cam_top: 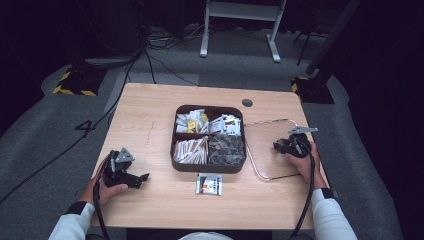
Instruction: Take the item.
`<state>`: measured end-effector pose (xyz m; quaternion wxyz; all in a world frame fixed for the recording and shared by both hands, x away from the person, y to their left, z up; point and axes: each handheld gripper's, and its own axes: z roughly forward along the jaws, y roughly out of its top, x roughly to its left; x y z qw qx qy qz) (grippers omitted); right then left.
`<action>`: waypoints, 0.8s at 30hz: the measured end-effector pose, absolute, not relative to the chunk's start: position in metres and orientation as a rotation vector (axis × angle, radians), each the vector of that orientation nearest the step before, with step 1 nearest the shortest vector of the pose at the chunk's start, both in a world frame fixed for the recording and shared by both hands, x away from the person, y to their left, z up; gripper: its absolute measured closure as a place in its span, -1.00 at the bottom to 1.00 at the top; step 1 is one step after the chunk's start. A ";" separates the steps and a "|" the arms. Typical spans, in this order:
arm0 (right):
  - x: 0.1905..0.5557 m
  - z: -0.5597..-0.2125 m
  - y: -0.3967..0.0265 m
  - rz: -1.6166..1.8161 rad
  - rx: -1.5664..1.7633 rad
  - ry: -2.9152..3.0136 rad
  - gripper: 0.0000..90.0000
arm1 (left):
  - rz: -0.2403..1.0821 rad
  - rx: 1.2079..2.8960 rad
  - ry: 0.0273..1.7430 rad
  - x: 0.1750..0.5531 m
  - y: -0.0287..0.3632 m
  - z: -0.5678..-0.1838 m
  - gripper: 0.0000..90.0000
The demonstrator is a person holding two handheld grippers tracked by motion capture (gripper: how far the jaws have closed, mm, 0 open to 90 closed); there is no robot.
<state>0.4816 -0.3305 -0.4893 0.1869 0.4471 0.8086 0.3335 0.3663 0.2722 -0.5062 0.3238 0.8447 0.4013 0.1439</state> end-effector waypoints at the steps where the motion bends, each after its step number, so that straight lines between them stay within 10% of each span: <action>1: 0.482 -0.489 -0.330 0.931 1.253 2.279 0.30 | 0.377 2.216 1.053 0.366 0.272 -0.506 -1.00; 6: 0.482 -0.487 -0.334 0.941 1.264 2.271 0.03 | 0.378 2.216 1.053 0.366 0.272 -0.506 -1.00; 24: 0.478 -0.479 -0.323 0.890 1.298 2.276 0.31 | 0.377 2.216 1.053 0.366 0.272 -0.506 -1.00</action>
